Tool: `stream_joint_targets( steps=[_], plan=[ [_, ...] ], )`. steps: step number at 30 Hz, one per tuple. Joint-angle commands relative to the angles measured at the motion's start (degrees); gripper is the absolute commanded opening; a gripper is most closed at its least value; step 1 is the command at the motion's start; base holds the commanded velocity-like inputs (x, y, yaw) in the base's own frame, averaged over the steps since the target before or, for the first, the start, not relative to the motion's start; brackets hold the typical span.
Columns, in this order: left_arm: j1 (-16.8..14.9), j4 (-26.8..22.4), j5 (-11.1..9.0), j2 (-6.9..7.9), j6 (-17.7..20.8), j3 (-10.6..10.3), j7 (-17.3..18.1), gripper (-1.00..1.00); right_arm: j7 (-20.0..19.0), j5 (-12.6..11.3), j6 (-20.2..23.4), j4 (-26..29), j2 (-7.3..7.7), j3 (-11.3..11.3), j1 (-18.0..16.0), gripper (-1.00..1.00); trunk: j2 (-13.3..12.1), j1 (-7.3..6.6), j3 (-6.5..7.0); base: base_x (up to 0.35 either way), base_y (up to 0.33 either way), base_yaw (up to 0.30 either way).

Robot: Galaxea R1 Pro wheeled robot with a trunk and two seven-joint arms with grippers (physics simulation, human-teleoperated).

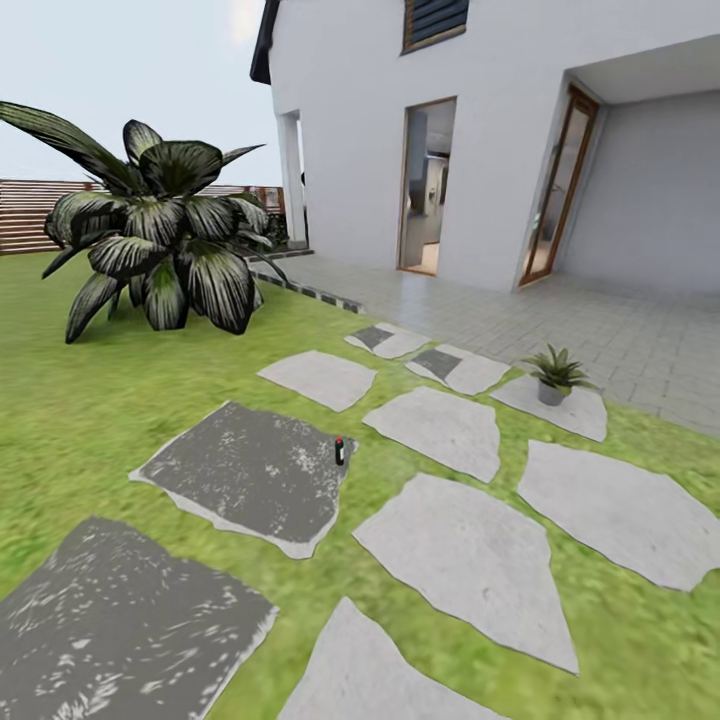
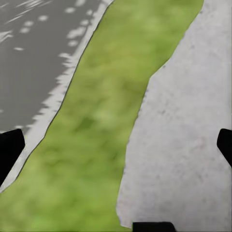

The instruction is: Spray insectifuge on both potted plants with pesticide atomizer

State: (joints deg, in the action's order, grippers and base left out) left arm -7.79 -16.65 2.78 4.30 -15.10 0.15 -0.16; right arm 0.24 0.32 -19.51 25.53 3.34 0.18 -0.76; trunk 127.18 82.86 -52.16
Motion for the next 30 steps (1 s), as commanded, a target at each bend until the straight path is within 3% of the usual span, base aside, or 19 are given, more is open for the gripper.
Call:
stream_joint_targets(
  steps=[1,30],
  plan=[
    [-0.03,0.04,0.29,0.01,-0.19,0.03,-0.02,1.0,0.03,0.04,-0.18,-0.04,0.0,0.02,-0.03,1.0,0.02,0.03,-0.05,0.338,0.0,0.0],
    [-0.03,0.04,0.29,0.01,-0.19,0.03,-0.02,1.0,0.03,-0.04,-0.18,0.04,0.0,0.09,-0.03,1.0,0.02,0.03,-0.05,0.338,0.0,0.0]
  ],
)
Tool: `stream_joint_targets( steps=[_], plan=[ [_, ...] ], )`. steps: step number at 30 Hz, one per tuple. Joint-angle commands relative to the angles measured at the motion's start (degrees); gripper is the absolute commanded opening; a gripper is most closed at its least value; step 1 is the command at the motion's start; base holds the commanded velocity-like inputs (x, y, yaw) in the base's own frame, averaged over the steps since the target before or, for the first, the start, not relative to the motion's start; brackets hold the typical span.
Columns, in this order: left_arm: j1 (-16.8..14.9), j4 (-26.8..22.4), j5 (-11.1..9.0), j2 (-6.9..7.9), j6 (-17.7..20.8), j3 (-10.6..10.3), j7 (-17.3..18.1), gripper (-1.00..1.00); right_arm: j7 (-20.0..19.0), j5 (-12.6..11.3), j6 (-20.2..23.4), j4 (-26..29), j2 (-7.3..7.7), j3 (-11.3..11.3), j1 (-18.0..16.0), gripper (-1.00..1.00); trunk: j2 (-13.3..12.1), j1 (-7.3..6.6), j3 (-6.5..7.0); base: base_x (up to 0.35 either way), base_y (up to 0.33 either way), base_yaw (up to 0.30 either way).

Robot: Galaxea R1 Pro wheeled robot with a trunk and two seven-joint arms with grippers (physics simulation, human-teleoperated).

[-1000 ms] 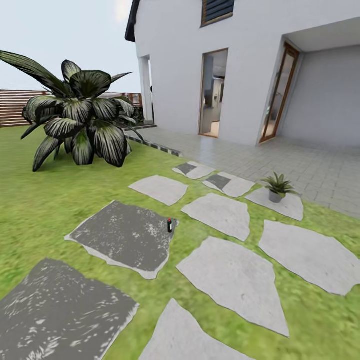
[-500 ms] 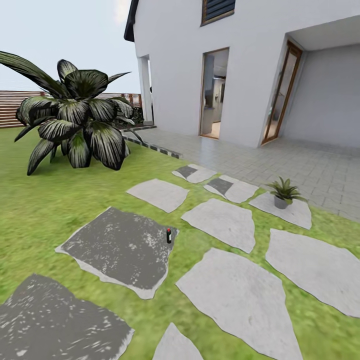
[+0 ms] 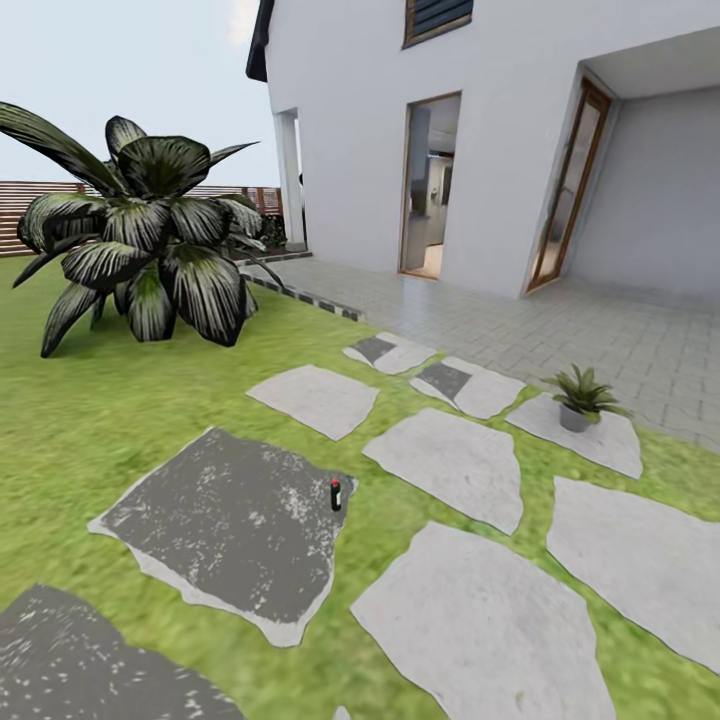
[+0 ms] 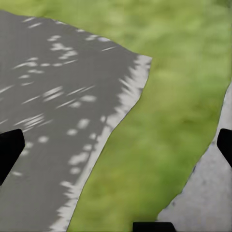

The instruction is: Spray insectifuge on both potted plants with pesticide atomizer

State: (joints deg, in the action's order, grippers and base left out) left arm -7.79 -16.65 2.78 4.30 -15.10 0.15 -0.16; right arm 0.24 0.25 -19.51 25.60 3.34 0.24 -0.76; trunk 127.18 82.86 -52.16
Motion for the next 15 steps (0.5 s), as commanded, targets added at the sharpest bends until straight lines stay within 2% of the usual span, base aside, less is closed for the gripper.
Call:
stream_joint_targets(
  steps=[1,15],
  plan=[
    [-0.03,0.04,0.29,0.01,-0.19,0.03,-0.02,1.0,0.02,0.03,-0.18,-0.03,0.0,0.02,-0.03,1.0,0.02,0.02,-0.05,0.338,0.0,0.0],
    [-0.03,0.04,0.29,0.01,-0.19,0.03,-0.02,1.0,0.02,0.02,-0.18,0.06,0.0,0.11,-0.03,1.0,0.02,0.02,-0.05,0.338,0.0,0.0]
  ],
)
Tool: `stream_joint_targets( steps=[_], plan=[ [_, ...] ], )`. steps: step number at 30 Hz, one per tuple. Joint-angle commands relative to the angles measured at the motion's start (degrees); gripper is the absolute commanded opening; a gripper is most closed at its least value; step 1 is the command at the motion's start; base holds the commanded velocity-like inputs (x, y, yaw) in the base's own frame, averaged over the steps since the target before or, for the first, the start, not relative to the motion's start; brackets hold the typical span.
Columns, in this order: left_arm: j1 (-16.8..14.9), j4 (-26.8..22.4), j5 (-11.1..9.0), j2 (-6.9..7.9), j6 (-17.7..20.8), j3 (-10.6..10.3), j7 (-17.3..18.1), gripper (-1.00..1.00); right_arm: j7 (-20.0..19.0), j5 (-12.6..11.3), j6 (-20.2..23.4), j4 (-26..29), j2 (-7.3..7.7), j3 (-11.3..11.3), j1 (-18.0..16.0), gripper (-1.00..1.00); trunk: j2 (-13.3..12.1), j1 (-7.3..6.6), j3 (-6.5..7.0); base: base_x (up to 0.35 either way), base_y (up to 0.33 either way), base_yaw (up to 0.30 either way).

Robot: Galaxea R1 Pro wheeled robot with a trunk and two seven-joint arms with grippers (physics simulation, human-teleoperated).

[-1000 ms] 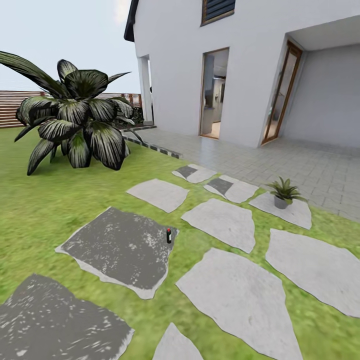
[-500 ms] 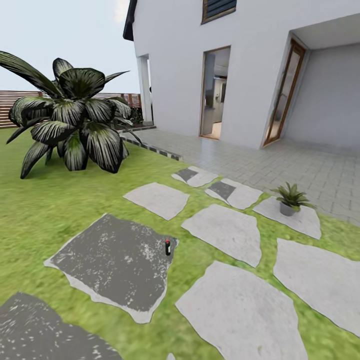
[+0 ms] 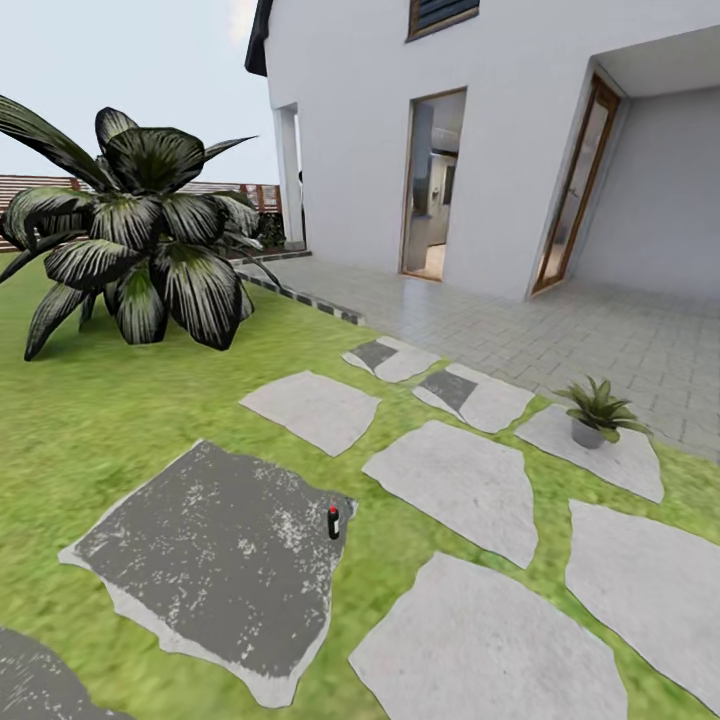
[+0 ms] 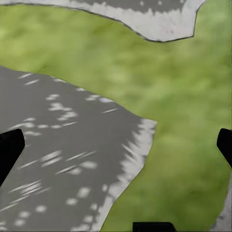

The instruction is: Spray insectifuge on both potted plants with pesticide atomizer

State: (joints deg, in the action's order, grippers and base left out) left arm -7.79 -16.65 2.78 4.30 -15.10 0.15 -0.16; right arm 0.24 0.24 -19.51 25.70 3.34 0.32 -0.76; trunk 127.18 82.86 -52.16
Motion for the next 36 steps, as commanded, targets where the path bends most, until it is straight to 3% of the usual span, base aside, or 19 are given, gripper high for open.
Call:
stream_joint_targets(
  steps=[1,16,22,36],
  plan=[
    [-0.03,0.04,0.29,0.01,-0.19,0.03,-0.02,1.0,0.02,0.03,-0.18,-0.04,0.0,0.03,-0.03,1.0,0.02,0.02,-0.05,0.338,0.0,0.0],
    [-0.03,0.04,0.29,0.01,-0.19,0.03,-0.02,1.0,0.02,0.03,-0.18,-0.04,0.0,0.02,-0.03,1.0,0.02,0.02,-0.05,0.332,0.002,0.0],
    [-0.03,0.04,0.29,0.01,-0.19,0.03,-0.02,1.0,0.02,0.03,-0.18,-0.04,0.0,0.0,-0.03,1.0,0.02,0.02,-0.05,0.292,0.17,-0.029],
    [-0.03,0.04,0.29,0.01,-0.19,0.03,-0.02,1.0,0.02,0.03,-0.18,-0.04,0.0,0.0,-0.03,1.0,0.02,0.02,-0.05,0.27,0.17,-0.241]
  ],
)
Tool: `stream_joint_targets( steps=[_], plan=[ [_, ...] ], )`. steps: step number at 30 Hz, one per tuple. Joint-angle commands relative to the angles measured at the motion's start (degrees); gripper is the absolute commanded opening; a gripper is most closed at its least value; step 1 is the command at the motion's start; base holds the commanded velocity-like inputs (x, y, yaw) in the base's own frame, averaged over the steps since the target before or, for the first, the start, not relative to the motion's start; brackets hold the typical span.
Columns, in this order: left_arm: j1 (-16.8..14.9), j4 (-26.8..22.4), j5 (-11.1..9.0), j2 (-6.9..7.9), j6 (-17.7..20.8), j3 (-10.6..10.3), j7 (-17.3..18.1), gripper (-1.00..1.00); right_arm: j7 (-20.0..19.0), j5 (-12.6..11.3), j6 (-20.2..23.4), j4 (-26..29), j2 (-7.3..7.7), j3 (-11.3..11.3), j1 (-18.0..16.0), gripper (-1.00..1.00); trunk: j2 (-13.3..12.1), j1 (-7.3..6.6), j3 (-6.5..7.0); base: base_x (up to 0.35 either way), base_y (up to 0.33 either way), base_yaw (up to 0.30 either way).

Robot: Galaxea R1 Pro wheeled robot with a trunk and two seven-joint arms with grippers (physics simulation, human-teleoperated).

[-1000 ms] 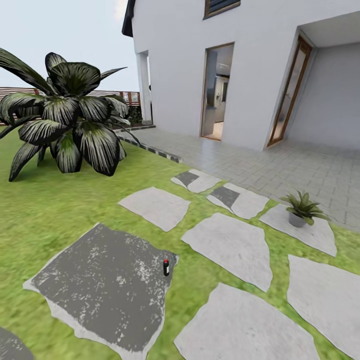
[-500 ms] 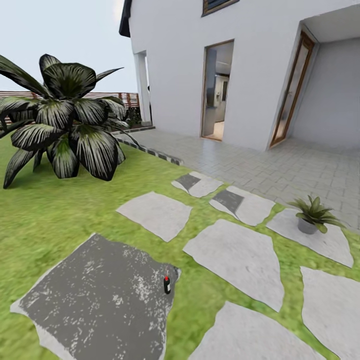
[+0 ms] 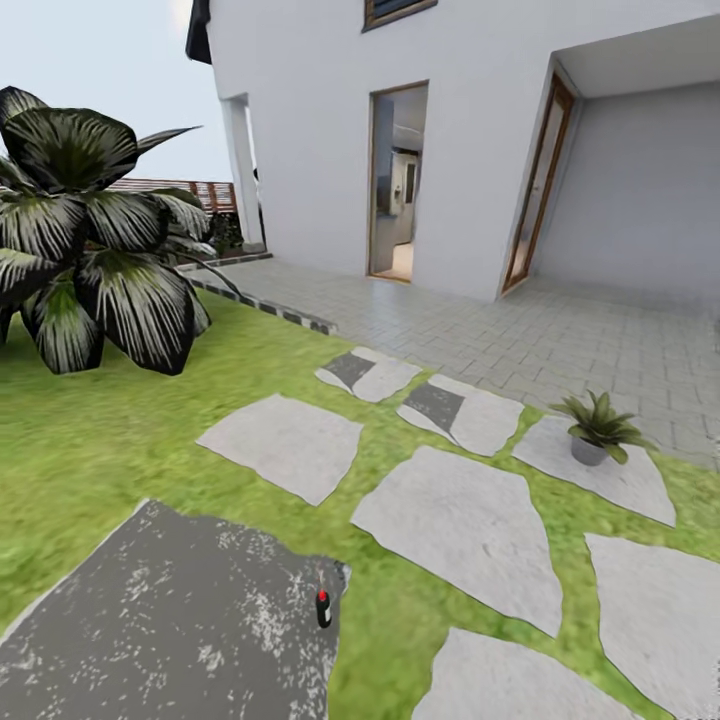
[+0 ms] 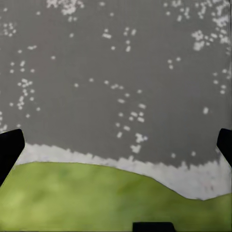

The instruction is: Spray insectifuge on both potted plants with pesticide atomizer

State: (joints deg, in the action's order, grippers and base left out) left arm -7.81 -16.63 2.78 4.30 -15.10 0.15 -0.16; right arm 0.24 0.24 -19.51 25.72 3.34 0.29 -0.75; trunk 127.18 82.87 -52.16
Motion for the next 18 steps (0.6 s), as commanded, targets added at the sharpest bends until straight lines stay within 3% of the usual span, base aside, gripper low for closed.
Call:
stream_joint_targets(
  steps=[1,11,18],
  plan=[
    [-0.01,0.02,0.29,0.01,-0.2,0.03,-0.02,1.0,0.02,0.03,-0.18,-0.05,0.0,0.04,-0.04,1.0,0.02,0.01,-0.05,0.243,0.011,-0.263],
    [-0.01,0.02,0.29,0.01,-0.25,0.03,-0.02,1.0,0.02,0.03,-0.18,-0.05,0.0,0.03,-0.04,1.0,0.02,0.01,-0.05,0.237,0.002,-0.263],
    [-0.01,0.02,0.29,0.01,-0.27,0.03,-0.02,1.0,0.02,0.03,-0.18,-0.05,0.0,0.04,-0.04,1.0,0.02,0.01,-0.05,0.04,0.0,-0.263]
  ],
)
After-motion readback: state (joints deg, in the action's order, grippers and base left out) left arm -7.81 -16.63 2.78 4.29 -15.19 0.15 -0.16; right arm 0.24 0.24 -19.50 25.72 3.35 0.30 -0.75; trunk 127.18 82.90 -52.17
